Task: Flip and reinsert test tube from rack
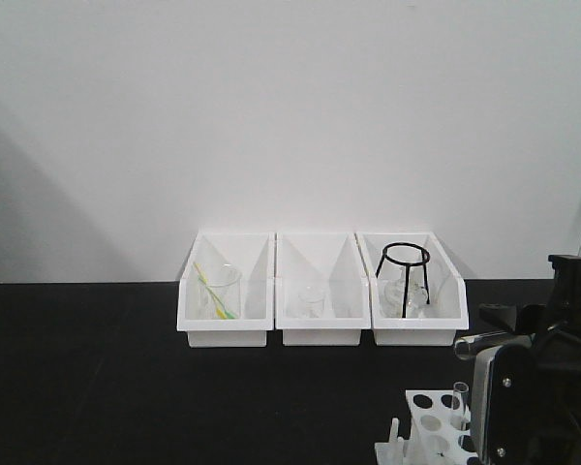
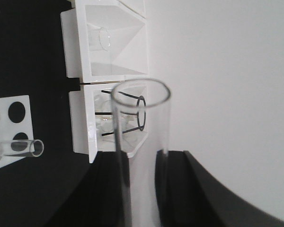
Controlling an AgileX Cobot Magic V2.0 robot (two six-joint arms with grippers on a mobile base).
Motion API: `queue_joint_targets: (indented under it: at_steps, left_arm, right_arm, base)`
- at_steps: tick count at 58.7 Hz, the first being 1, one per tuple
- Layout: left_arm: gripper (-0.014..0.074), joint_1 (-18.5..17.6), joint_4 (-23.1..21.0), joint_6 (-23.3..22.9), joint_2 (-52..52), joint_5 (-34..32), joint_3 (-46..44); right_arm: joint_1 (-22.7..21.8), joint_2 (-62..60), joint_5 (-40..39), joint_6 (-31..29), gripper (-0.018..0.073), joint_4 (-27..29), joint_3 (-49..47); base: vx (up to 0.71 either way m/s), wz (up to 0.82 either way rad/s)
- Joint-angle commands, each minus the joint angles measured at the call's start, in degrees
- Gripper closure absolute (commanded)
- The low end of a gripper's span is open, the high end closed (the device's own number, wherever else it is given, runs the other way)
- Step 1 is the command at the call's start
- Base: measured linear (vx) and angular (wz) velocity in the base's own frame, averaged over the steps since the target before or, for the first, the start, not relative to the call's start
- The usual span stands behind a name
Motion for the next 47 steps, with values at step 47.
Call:
queue_joint_targets:
  at_steps: [47]
  left_arm:
    - [0.0603,-0.4,-0.3,0.0,-0.7,-5.0,0.0]
  right_arm:
    - [0.1,-1.2,-15.6,34.5,0.0568,52.7,-1.9]
  base:
    - [0.00,0.00]
